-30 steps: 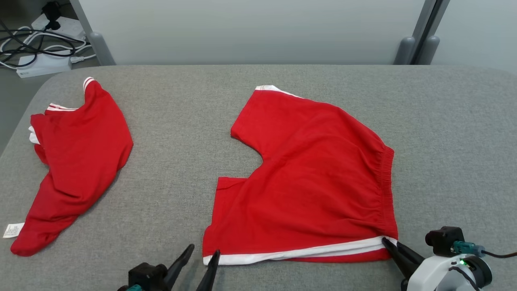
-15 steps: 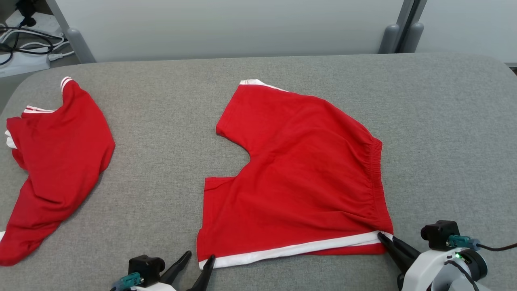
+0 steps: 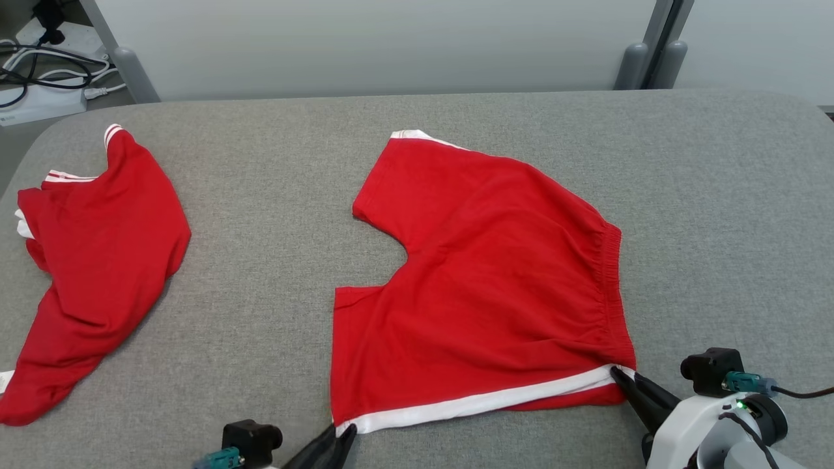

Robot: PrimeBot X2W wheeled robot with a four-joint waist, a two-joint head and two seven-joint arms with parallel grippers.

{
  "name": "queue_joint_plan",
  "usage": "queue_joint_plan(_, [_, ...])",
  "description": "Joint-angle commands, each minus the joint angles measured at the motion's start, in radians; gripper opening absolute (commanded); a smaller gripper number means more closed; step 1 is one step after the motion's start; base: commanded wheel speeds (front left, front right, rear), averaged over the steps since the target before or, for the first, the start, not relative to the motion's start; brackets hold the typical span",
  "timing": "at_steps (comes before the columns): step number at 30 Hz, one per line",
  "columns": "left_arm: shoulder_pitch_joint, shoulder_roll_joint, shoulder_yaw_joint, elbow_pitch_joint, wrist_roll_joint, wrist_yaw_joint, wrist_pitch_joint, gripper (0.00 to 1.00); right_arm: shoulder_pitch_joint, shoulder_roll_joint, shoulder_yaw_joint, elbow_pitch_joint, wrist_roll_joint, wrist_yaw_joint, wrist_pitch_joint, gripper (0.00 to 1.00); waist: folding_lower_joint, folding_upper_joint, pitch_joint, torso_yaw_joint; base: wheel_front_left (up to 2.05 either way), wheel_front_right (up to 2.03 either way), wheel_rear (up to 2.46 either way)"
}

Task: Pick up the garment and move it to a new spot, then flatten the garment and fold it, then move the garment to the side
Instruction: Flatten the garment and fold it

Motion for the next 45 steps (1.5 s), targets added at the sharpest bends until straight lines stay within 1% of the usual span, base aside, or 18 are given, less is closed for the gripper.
queue_joint_plan(1, [-0.042, 0.019, 0.012, -0.023, -0.018, -0.007, -0.011, 0.36, 0.001, -0.021, -0.001, -0.020, 0.004, 0.000, -0.022, 0.00, 0.0000, 0.0000, 0.000, 0.001, 0.00, 0.00, 0.00])
queue_joint_plan(2, [-0.044, 0.022, -0.001, -0.023, -0.028, -0.007, -0.011, 0.25, 0.000, -0.021, 0.000, -0.020, 0.004, 0.000, -0.022, 0.00, 0.0000, 0.0000, -0.001, 0.001, 0.00, 0.00, 0.00])
queue_joint_plan(3, [-0.046, 0.023, -0.017, -0.024, -0.040, -0.007, -0.011, 0.00, -0.001, -0.021, 0.001, -0.021, 0.004, 0.000, -0.022, 0.00, 0.0000, 0.0000, -0.001, 0.001, 0.00, 0.00, 0.00])
queue_joint_plan(4, [-0.056, 0.030, -0.040, -0.033, -0.059, -0.007, -0.011, 0.00, -0.005, -0.023, 0.005, -0.024, 0.004, 0.000, -0.022, 0.00, 0.0000, 0.0000, -0.001, 0.000, 0.00, 0.00, 0.00])
queue_joint_plan(7, [-0.068, 0.039, -0.067, -0.037, -0.082, -0.007, -0.011, 0.00, -0.012, -0.027, 0.008, -0.029, 0.006, 0.000, -0.022, 0.00, 0.0000, 0.0000, 0.000, -0.002, 0.00, 0.00, 0.00])
queue_joint_plan(8, [-0.102, 0.088, -0.164, -0.031, -0.120, -0.007, -0.008, 0.00, -0.020, -0.044, 0.040, -0.054, 0.014, 0.000, -0.022, 0.00, 0.0000, 0.0000, -0.007, 0.000, 0.00, 0.00, 0.00])
queue_joint_plan(11, [-0.122, 0.132, -0.238, -0.053, -0.155, -0.007, 0.019, 0.00, -0.022, -0.059, 0.071, -0.073, 0.028, 0.000, -0.021, 0.00, 0.0000, 0.0000, -0.013, 0.005, 0.00, 0.00, 0.00])
queue_joint_plan(15, [-0.149, 0.201, -0.314, -0.093, -0.205, -0.007, 0.050, 0.00, -0.030, -0.090, 0.104, -0.096, 0.055, 0.000, -0.014, 0.00, 0.0000, 0.0000, -0.019, 0.014, 0.00, 0.00, 0.00])
queue_joint_plan(18, [-0.168, 0.250, -0.359, -0.122, -0.251, -0.007, 0.086, 0.00, -0.033, -0.116, 0.140, -0.135, 0.083, 0.000, 0.006, 0.00, 0.0000, 0.0000, -0.021, 0.021, 0.00, 0.00, 0.00])
queue_joint_plan(23, [-0.189, 0.325, -0.416, -0.180, -0.328, -0.007, 0.162, 0.00, -0.038, -0.186, 0.203, -0.222, 0.144, 0.000, 0.066, 0.00, 0.0000, 0.0000, -0.023, 0.026, 0.00, 0.00, 0.00])
queue_joint_plan(27, [-0.196, 0.368, -0.444, -0.236, -0.371, -0.007, 0.221, 0.00, -0.041, -0.245, 0.243, -0.282, 0.199, 0.000, 0.138, 0.00, 0.0000, 0.0000, -0.023, 0.026, 0.00, 0.00, 0.00])
queue_joint_plan(28, [-0.196, 0.368, -0.444, -0.236, -0.371, -0.007, 0.221, 0.00, -0.041, -0.245, 0.243, -0.282, 0.199, 0.000, 0.138, 0.00, 0.0000, 0.0000, -0.023, 0.026, 0.00, 0.00, 0.00])
queue_joint_plan(33, [-0.191, 0.412, -0.464, -0.293, -0.412, -0.007, 0.320, 0.00, -0.029, -0.307, 0.282, -0.346, 0.276, 0.000, 0.249, 0.00, 0.0000, 0.0000, -0.023, 0.021, 0.00, 0.00, 0.00])
queue_joint_plan(39, [-0.233, 0.488, -0.467, -0.363, -0.416, -0.007, 0.394, 0.00, -0.020, -0.353, 0.284, -0.396, 0.358, 0.000, 0.349, 0.00, 0.0000, 0.0000, -0.010, 0.008, 0.00, 0.00, 0.00])
queue_joint_plan(43, [-0.322, 0.527, -0.419, -0.413, -0.371, -0.007, 0.361, 0.00, -0.053, -0.360, 0.246, -0.404, 0.317, 0.000, 0.297, 0.00, 0.0000, 0.0000, 0.012, -0.002, 0.00, 0.00, 0.00])
queue_joint_plan(45, [-0.377, 0.539, -0.398, -0.431, -0.344, -0.007, 0.353, 0.00, -0.075, -0.347, 0.217, -0.391, 0.284, 0.000, 0.246, 0.00, 0.0000, 0.0000, 0.028, -0.009, 0.00, 0.00, 0.00])
